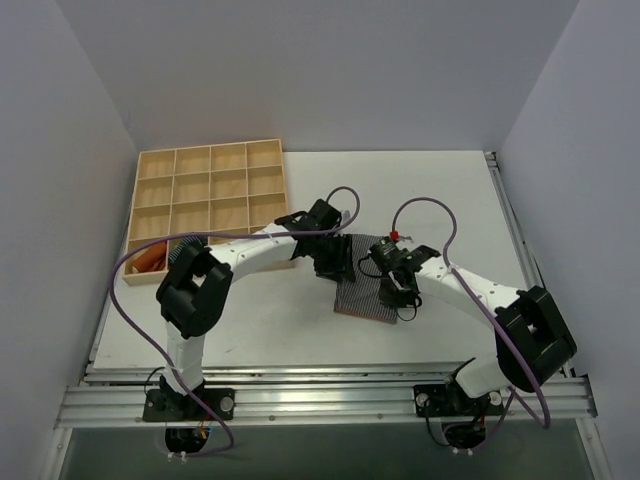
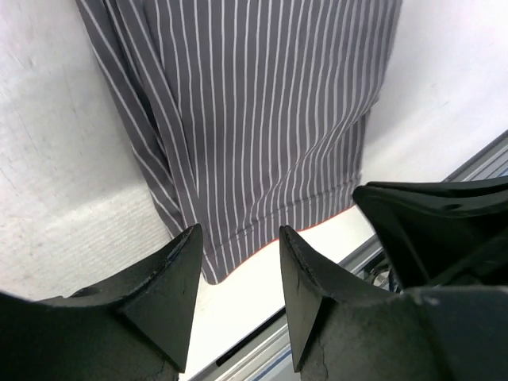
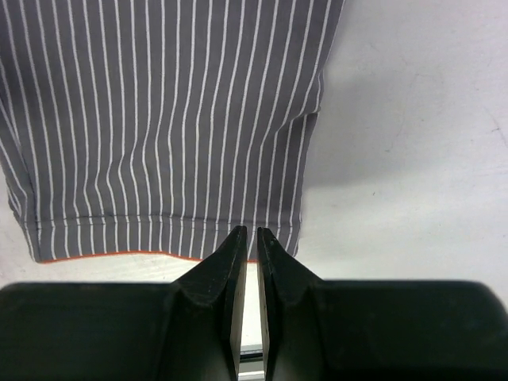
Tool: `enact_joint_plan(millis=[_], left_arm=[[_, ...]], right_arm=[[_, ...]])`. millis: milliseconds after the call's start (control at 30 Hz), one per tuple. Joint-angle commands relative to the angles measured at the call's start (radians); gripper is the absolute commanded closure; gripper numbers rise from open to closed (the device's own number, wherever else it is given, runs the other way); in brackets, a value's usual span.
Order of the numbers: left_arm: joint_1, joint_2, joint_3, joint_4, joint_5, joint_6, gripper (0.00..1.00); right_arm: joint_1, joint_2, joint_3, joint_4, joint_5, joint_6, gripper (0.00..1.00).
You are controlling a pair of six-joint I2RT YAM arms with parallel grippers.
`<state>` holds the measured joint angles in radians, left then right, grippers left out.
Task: Roll the underwear
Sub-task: Fold the underwear
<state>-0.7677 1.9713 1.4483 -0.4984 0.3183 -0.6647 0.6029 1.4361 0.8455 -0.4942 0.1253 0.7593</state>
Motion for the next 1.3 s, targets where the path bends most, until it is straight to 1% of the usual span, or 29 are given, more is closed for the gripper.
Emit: enact_joint_plan(millis=[0, 33, 167, 333, 400, 467, 633, 733, 867, 1000, 1133, 1267], left_arm=[[0.015, -0.025, 0.043, -0.015, 0.016, 0.02, 0.49], [0.015, -0.025, 0.043, -0.012, 0.016, 0.023, 0.49], [0.015, -0.061, -0.05, 0.021, 0.019, 0.022, 0.49], [0.013, -0.084, -0.137, 0.067, 0.037, 0.013, 0.5], [0.01, -0.091, -0.161, 0.077, 0.047, 0.002, 0.52], [0.004, -0.092, -0.172, 0.095, 0.054, -0.003, 0.52], [-0.019, -0.06, -0.14, 0.104, 0.07, -0.006, 0.53], [-0.033, -0.032, -0.103, 0.083, 0.065, -0.003, 0.55], [-0.054, -0.02, -0.097, 0.08, 0.067, -0.009, 0.55], [-0.074, -0.009, -0.095, 0.098, 0.074, -0.027, 0.55], [-0.114, 0.012, -0.082, 0.098, 0.07, -0.045, 0.56], [-0.14, -0.021, -0.086, 0.106, 0.036, -0.079, 0.57]], right_arm=[[-0.003, 0.012, -0.015, -0.047, 0.03, 0.003, 0.92], [-0.003, 0.009, -0.029, -0.043, 0.028, 0.008, 0.92], [-0.009, 0.003, -0.101, -0.014, 0.025, 0.02, 0.92], [-0.054, 0.029, -0.174, 0.042, 0.004, 0.015, 0.92], [-0.064, 0.035, -0.155, 0.02, 0.028, 0.018, 0.92], [-0.103, 0.037, -0.111, -0.023, 0.065, 0.026, 0.92], [-0.159, 0.044, -0.03, -0.073, 0.111, 0.067, 0.9], [-0.16, 0.047, 0.012, -0.086, 0.106, 0.058, 0.9], [-0.169, 0.04, 0.069, -0.112, 0.116, 0.043, 0.89], [-0.175, 0.038, 0.159, -0.138, 0.119, 0.023, 0.89], [-0.173, 0.043, 0.207, -0.136, 0.086, -0.029, 0.86], [-0.161, 0.032, 0.225, -0.13, 0.059, -0.058, 0.84]])
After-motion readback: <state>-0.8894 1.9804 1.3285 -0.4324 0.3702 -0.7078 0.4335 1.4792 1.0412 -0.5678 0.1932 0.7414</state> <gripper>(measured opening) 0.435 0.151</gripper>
